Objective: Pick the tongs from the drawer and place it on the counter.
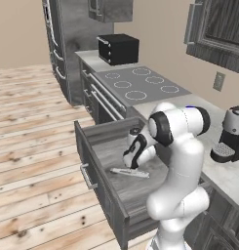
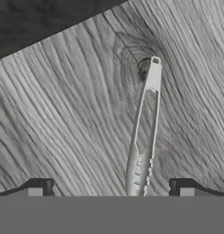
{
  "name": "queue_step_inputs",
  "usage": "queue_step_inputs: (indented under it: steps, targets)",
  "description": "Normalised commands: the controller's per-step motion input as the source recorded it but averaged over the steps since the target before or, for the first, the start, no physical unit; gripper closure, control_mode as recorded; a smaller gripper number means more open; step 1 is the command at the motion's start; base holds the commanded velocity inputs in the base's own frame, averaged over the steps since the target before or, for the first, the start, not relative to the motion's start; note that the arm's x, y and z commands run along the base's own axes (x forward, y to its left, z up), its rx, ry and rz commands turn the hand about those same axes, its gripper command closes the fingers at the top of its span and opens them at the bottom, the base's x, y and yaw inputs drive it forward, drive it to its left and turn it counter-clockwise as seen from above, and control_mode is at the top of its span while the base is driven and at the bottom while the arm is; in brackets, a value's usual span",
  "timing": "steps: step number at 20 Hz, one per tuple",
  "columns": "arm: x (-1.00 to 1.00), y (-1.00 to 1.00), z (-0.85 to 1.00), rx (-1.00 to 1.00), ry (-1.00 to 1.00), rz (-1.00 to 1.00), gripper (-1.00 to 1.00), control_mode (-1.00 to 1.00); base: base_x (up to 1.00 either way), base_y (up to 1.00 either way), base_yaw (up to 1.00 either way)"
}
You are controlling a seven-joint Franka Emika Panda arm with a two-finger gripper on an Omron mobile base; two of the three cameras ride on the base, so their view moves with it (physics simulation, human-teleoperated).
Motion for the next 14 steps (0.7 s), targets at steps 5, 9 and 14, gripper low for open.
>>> queue_step_inputs:
  steps: [5,9,14]
  targets:
    - [0.47,0.00,-0.49,-0.01,0.01,-0.18,-1.00,-1.00,0.00,0.00,0.00]
    - [0.53,0.00,-0.57,0.00,0.12,-0.07,-1.00,-1.00,0.00,0.00,0.00]
    - [0.92,-0.02,-0.52,0.00,0.12,-0.02,-1.00,-1.00,0.00,0.00,0.00]
